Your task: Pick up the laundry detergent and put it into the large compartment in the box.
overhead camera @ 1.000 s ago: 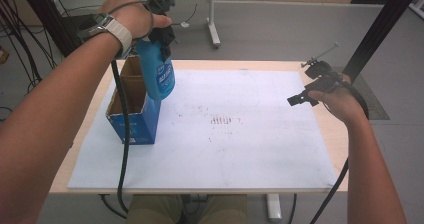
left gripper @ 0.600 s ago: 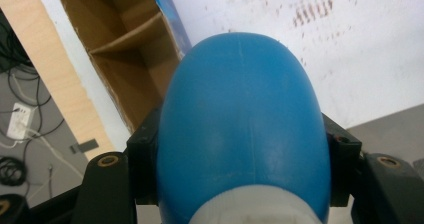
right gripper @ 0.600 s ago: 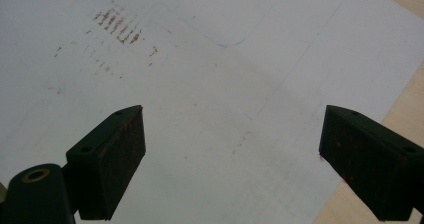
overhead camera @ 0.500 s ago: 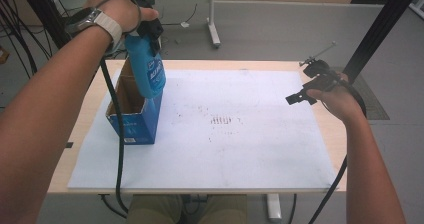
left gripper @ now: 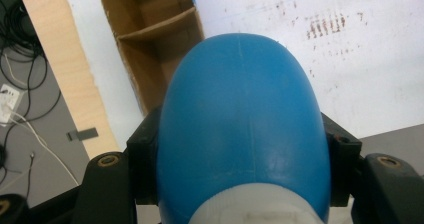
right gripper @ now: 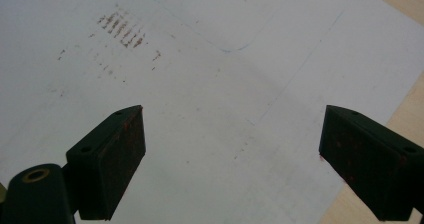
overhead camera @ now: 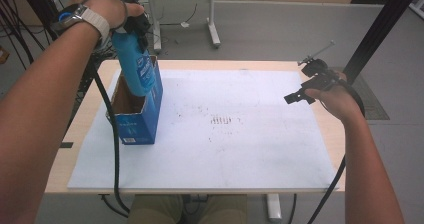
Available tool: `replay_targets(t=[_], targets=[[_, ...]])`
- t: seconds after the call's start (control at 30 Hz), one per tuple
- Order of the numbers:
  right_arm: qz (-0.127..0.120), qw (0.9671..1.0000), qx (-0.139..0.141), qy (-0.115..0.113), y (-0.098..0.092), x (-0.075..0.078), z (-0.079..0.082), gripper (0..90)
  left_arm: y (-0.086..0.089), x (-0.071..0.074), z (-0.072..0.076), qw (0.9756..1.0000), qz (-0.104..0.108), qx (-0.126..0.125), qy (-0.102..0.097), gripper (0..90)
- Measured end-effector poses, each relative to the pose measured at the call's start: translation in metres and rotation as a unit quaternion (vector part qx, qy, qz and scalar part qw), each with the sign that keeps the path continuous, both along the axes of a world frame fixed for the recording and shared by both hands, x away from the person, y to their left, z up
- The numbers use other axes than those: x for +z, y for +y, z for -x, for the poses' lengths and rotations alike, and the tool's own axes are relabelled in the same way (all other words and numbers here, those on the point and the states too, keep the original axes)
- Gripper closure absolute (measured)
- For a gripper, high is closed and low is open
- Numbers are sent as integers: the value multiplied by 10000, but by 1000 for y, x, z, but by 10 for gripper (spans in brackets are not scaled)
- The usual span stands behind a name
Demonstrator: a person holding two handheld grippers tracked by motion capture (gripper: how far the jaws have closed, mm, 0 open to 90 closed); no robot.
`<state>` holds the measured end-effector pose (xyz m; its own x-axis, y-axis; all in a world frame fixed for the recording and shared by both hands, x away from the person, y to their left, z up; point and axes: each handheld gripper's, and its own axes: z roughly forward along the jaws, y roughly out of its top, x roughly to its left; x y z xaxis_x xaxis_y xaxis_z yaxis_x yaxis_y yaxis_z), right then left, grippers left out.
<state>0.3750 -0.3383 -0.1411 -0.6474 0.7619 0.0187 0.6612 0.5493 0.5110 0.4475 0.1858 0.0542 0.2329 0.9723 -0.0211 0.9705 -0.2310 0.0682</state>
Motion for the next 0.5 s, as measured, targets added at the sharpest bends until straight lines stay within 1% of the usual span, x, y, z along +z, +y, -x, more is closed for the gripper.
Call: replay_targets(t=[0.17, 0.2, 0.27, 0.3, 0.37, 0.5], targets=[[-4, 10000, 5, -5, 1, 0, -1, 111, 6, 0, 0, 9999, 43, 104, 18, 376], [-8, 10000, 10, -5, 1, 0, -1, 111, 7, 1, 1, 9999, 55, 125, -8, 376], [-7, 10000, 21, -4, 2, -1, -2, 111, 9, 1, 0, 9999, 47, 158, 15, 375], [-8, 10000, 23, -3, 2, -1, -2, 111, 10, 2, 1, 9998, 56, 181, -16, 376], [-14, 10000, 32, 0, 3, -1, -3, 111, 12, 2, 0, 9997, 55, 227, 14, 376], [-20, 10000, 40, 4, 4, -2, -4, 111, 17, 3, 0, 9995, 72, 292, 7, 376]])
